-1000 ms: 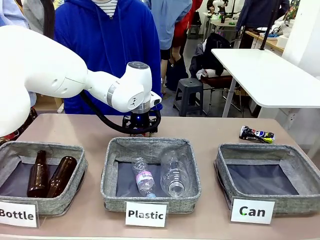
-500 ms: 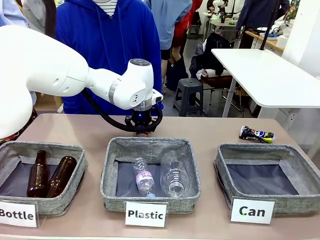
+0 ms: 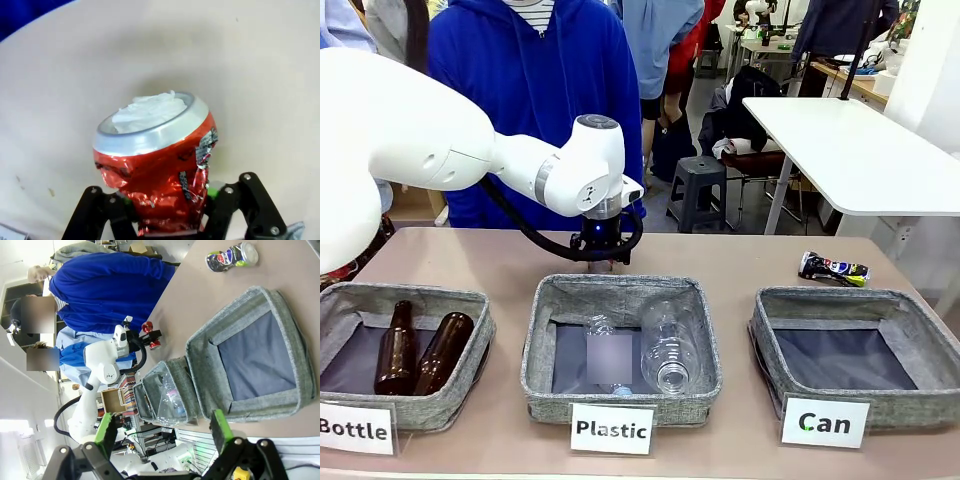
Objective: Sort the can waste into the basket.
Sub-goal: Pick up the can waste from the table and place it in the right Fabric basket.
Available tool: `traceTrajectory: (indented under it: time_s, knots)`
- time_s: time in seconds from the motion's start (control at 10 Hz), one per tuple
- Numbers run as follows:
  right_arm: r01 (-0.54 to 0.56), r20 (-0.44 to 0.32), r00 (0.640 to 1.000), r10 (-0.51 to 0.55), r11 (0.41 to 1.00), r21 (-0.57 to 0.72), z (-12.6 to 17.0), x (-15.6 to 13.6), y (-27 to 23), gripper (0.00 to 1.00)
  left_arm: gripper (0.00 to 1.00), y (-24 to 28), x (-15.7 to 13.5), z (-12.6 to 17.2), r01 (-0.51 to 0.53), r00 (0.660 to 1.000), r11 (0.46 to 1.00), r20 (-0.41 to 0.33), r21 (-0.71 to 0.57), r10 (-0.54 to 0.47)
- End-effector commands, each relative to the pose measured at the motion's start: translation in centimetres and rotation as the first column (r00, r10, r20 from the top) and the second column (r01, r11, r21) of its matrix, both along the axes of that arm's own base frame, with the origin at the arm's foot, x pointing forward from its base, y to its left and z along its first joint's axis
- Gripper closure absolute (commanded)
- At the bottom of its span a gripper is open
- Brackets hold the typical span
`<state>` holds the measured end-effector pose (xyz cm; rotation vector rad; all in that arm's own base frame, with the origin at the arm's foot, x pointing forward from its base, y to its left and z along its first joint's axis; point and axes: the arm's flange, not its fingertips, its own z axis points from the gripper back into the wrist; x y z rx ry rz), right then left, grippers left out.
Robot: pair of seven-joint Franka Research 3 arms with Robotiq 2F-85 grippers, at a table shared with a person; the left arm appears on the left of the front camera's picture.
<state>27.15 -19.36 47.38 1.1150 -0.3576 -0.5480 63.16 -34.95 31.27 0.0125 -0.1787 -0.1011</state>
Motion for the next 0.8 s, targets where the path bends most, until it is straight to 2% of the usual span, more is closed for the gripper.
traceTrajectory:
  time_s: [0.0,0.2,0.3,0.5,0.6,0.7]
  knots:
    - [-0.003,0.035,0.999,0.003,1.0,0.01,0.1,0.1,-0.1,0.0,1.0,2.0,-2.4,3.0,-0.041,0.999,0.999,0.027,-0.024,0.042]
    - [-0.003,0.035,0.999,0.003,1.0,0.01,0.1,0.1,-0.1,0.0,1.0,4.4,-5.6,8.3,-0.025,1.0,0.999,-0.011,-0.04,0.025]
    - [-0.003,0.035,0.999,0.003,1.0,0.01,0.1,0.1,-0.1,0.0,1.0,5.9,-8.5,11.9,0.047,0.999,0.998,-0.011,-0.05,-0.048]
    - [-0.003,0.035,0.999,0.003,1.0,0.01,0.1,0.1,-0.1,0.0,1.0,8.5,-14.5,17.0,0.203,0.978,0.975,0.072,-0.086,-0.197]
    - [-0.003,0.035,0.999,0.003,1.0,0.01,0.1,0.1,-0.1,0.0,1.0,9.6,-17.6,18.7,0.302,0.952,0.946,0.091,-0.116,-0.293]
    - [-0.003,0.035,0.999,0.003,1.0,0.01,0.1,0.1,-0.1,0.0,1.0,10.7,-21.2,19.8,0.468,0.884,0.872,0.093,-0.145,-0.459]
